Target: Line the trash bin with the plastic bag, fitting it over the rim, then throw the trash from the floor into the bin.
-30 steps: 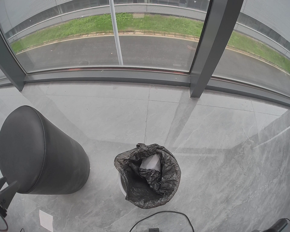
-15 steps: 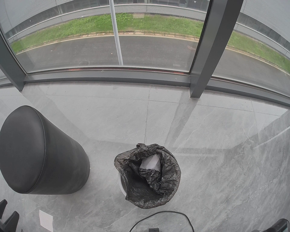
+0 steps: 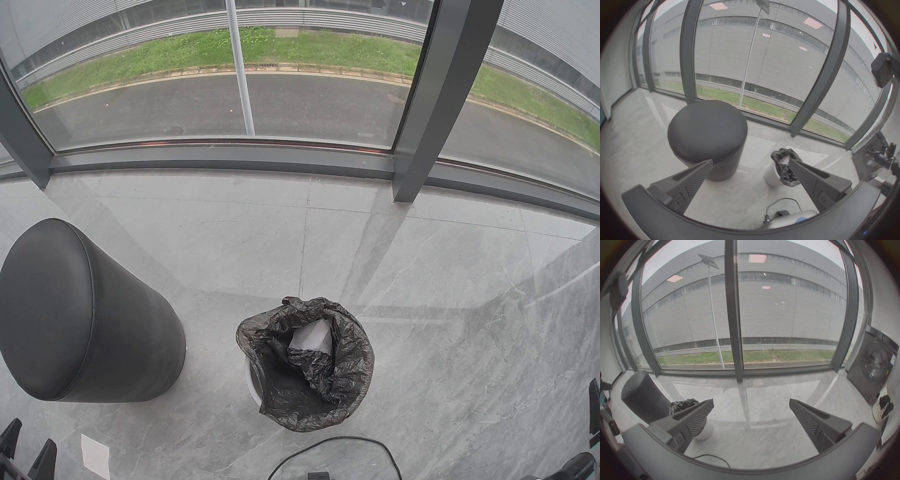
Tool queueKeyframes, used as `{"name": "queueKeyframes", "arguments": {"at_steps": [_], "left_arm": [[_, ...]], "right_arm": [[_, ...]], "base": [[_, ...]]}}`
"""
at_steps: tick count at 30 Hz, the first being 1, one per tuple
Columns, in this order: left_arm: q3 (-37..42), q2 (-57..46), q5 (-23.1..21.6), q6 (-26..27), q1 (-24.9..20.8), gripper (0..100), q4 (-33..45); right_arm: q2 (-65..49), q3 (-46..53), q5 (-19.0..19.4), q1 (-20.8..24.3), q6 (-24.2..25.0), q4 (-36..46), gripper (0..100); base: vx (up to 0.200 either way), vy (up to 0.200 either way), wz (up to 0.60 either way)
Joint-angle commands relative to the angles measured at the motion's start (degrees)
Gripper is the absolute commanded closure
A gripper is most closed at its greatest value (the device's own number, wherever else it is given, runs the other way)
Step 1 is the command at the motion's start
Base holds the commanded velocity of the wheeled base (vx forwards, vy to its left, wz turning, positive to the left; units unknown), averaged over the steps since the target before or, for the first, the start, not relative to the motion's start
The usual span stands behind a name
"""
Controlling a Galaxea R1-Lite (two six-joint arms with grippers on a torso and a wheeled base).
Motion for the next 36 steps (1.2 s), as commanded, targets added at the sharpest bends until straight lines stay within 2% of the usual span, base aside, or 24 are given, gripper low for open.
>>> {"name": "queueKeyframes", "arguments": {"at_steps": [1,4,7,10,13,16,32,36], "left_arm": [[12.09,-2.65,8.24,5.87,1.32,0,-11.73],[17.72,-2.56,11.93,8.86,1.23,0,-21.75],[19.21,-2.65,12.55,9.65,1.23,0,-25.61],[19.21,-2.65,12.46,9.83,1.23,0,-25.61],[19.21,-2.56,10.53,11.06,1.14,0,-25.44],[19.21,-2.29,8.24,11.06,1.05,0,-25.17],[19.39,-2.65,7.45,10.71,1.14,0,-25.0],[19.83,-2.65,3.59,14.57,1.14,0,-24.12]], "right_arm": [[-0.73,9.8,0.51,0.02,-4.86,-9.06,0],[-0.73,9.89,0.51,0.02,-4.86,-9.23,0],[-0.73,9.89,0.77,0.11,-5.3,-9.41,0],[-0.73,9.89,2.97,0.11,-4.78,-9.15,0],[-0.73,10.15,5.96,0.11,-4.42,-6.68,0],[-0.73,9.97,5.96,0.11,-3.72,-5.98,0],[-0.73,10.06,6.04,0.11,-3.63,-6.51,0],[-0.73,10.06,6.22,0.11,-3.55,-6.6,0]], "base": [[0.0,0.0,0.0],[0.0,0.0,0.0],[0.0,0.0,0.0],[0.0,0.0,0.0],[0.0,0.0,0.0],[0.0,0.0,0.0],[0.0,0.0,0.0],[0.0,0.0,0.0]]}}
